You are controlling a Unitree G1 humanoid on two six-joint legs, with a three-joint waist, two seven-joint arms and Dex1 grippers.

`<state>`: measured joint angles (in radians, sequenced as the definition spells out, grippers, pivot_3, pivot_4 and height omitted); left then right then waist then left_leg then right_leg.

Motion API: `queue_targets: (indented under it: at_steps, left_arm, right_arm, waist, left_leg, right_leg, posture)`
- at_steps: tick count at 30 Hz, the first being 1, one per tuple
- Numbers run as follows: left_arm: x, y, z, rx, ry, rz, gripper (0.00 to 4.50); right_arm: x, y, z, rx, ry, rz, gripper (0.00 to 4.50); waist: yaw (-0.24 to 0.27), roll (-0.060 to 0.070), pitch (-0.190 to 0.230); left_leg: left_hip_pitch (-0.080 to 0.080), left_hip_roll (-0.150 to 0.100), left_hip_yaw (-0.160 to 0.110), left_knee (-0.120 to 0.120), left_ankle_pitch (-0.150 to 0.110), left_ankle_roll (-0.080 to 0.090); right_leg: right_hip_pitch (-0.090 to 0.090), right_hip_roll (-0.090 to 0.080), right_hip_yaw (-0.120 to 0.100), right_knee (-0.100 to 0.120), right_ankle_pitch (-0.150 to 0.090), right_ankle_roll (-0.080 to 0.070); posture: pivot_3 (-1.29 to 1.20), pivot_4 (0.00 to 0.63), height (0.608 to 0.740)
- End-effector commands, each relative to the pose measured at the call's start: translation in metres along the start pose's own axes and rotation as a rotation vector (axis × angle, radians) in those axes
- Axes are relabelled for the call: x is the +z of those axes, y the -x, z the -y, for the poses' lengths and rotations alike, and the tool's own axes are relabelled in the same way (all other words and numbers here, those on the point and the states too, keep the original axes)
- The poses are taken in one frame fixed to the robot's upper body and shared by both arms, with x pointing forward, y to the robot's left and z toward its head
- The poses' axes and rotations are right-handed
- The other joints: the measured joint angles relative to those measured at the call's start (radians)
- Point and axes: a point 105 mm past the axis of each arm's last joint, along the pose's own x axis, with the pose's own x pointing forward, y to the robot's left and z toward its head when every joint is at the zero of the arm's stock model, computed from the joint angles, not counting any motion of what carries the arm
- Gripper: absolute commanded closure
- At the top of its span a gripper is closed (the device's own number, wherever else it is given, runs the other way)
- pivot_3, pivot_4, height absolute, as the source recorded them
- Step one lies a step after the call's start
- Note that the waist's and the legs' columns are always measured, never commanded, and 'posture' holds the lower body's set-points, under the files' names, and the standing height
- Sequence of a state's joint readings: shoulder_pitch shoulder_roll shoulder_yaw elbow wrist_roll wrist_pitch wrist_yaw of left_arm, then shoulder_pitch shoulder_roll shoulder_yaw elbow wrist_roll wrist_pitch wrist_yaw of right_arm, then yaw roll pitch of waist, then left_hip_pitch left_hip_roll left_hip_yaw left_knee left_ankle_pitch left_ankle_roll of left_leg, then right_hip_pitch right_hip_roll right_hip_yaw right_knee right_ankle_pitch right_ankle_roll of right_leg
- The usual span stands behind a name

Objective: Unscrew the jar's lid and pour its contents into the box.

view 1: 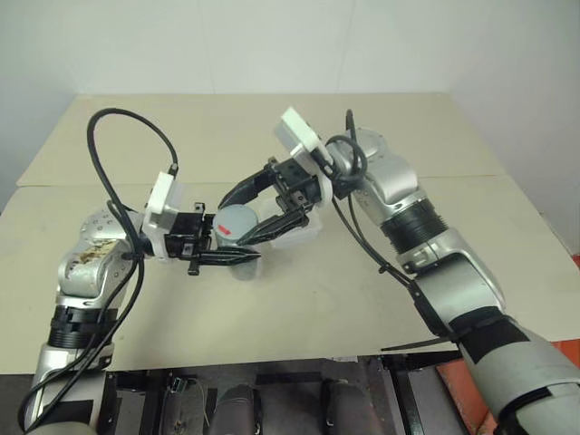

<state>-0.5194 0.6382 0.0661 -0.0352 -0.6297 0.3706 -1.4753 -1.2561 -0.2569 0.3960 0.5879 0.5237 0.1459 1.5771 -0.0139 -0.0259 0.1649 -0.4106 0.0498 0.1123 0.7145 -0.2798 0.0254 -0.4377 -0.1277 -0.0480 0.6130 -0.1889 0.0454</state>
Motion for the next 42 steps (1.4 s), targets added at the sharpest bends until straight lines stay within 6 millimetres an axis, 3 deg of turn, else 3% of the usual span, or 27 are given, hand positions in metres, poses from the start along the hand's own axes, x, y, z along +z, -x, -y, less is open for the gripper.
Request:
queue_targets:
  at_steps: [1,6,10,13,17,25,33,42]
  left_arm:
    - [0.02,-0.014,0.013,-0.095,-0.081,0.048,2.49]
    - [0.019,-0.002,0.004,-0.01,-0.068,0.042,2.49]
    - [0.016,0.009,-0.007,0.082,-0.057,0.031,2.49]
    - [0.015,0.014,-0.017,0.15,-0.053,0.027,2.49]
    - [0.015,0.015,-0.029,0.22,-0.061,0.025,2.49]
    - [0.013,0.011,-0.033,0.24,-0.06,0.004,2.49]
    - [0.013,0.008,-0.031,0.229,-0.063,0.006,2.49]
    - [0.014,0.009,-0.027,0.22,-0.066,0.01,2.49]
  right_arm:
    - [0.006,0.008,0.003,-0.046,0.059,-0.029,0.16]
    - [0.015,0.022,-0.002,-0.223,0.089,-0.005,0.02]
    - [0.025,0.03,-0.021,-0.326,0.081,0.03,0.02]
    - [0.029,0.028,-0.033,-0.392,0.07,0.03,0.02]
    - [0.029,0.021,-0.034,-0.529,0.028,0.018,0.02]
    - [0.025,0.002,-0.019,-0.743,-0.046,-0.046,0.02]
    - [0.022,-0.012,-0.007,-0.785,-0.083,-0.056,0.02]
    - [0.014,-0.003,0.012,-0.869,-0.12,-0.062,0.02]
  waist:
    - [0.001,0.0,0.0]
    - [0.001,0.0,0.0]
    - [0.002,0.0,0.0]
    - [0.001,0.0,0.0]
    - [-0.002,0.0,0.0]
    - [0.0,0.0,0.0]
    - [-0.001,0.0,0.0]
    - [-0.002,0.0,0.0]
  left_leg:
    - [0.0,0.0,0.0,0.0,0.0,0.0]
    - [0.0,0.0,0.0,0.0,0.0,-0.001]
    - [-0.001,0.0,0.0,0.0,0.001,-0.001]
    - [0.0,0.0,0.0,0.0,0.001,-0.001]
    - [0.0,0.0,0.0,0.0,0.001,-0.002]
    - [0.0,0.0,0.0,0.0,0.001,-0.002]
    - [0.0,0.0,0.0,0.0,0.001,-0.002]
    - [0.0,0.0,0.0,0.0,0.001,-0.001]
  right_leg:
    - [0.0,0.0,0.0,0.0,0.0,0.0]
    - [-0.001,0.0,0.0,0.0,0.0,0.0]
    - [-0.001,0.0,0.0,0.0,0.0,0.0]
    - [-0.001,0.0,0.0,0.001,0.0,0.0]
    - [-0.001,0.0,0.0,0.002,0.0,0.0]
    - [-0.001,0.0,0.0,0.002,0.0,0.0]
    - [-0.001,0.0,0.0,0.002,0.0,0.0]
    - [-0.001,0.0,0.0,0.002,0.0,0.0]
  posture:
    - [0.0,0.15,0.74]
    - [0.0,0.15,0.74]
    - [0.0,0.15,0.74]
    - [0.0,0.15,0.74]
    - [0.0,0.15,0.74]
    - [0.0,0.15,0.74]
    - [0.0,0.15,0.74]
    - [0.0,0.15,0.74]
